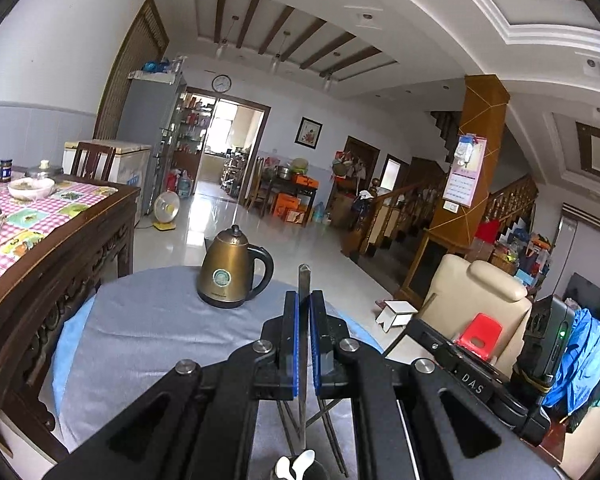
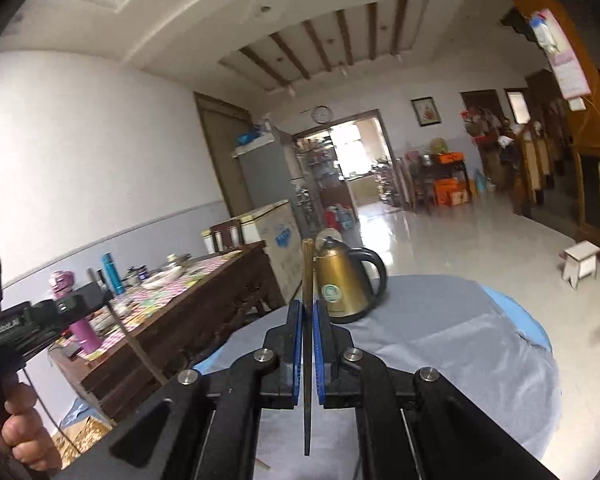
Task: Organize utensils
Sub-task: 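Lower the chopsticks into the holder and open both tools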
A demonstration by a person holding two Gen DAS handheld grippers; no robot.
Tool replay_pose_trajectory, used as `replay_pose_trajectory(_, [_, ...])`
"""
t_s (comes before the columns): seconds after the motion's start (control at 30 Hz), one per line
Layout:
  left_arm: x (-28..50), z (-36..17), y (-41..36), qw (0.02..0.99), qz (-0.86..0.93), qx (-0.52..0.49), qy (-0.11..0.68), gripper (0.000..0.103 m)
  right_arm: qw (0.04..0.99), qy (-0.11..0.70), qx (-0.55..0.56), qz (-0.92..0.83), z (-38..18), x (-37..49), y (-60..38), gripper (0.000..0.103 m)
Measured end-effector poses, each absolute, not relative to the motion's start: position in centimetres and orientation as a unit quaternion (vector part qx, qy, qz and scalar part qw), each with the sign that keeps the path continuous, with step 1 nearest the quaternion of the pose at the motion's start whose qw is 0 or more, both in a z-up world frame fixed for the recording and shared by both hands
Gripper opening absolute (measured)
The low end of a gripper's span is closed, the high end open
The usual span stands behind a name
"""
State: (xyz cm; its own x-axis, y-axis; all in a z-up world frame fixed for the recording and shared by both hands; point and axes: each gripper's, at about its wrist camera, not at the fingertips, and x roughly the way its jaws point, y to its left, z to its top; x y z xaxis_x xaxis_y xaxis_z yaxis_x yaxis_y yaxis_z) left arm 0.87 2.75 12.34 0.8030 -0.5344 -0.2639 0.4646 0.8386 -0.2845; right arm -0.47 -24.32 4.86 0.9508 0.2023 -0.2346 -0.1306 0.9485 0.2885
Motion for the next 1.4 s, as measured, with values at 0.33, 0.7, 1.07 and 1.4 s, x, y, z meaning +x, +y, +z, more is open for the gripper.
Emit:
replay_pose_trajectory(0.33, [0.6, 10.3, 2.8, 0.935, -0.269, -0.105, 0.204, 0.005, 0.975, 0.160, 0.110, 0.111, 3.2, -2.7, -21.2, 0.006])
replay_pose_trajectory(0.7, [1.5, 5.8, 1.4, 0.926, -0.248, -0.087, 0.269, 0.005, 0.967, 0.213, 0.105, 0.095, -0.6, -3.7, -22.1, 0.006])
replay_pose_trajectory(1.07, [1.7, 3.1, -0.2, 0.925, -0.217, -0.051, 0.308, 0.005, 0.957, 0.246, 0.127, 0.085, -2.8, -4.2, -23.1, 0.006])
replay_pose_trajectory(1.4, [1.5, 2.5, -0.2, 0.925, -0.205, -0.040, 0.317, 0.005, 0.954, 0.250, 0.140, 0.083, -3.0, -4.5, -23.2, 0.006])
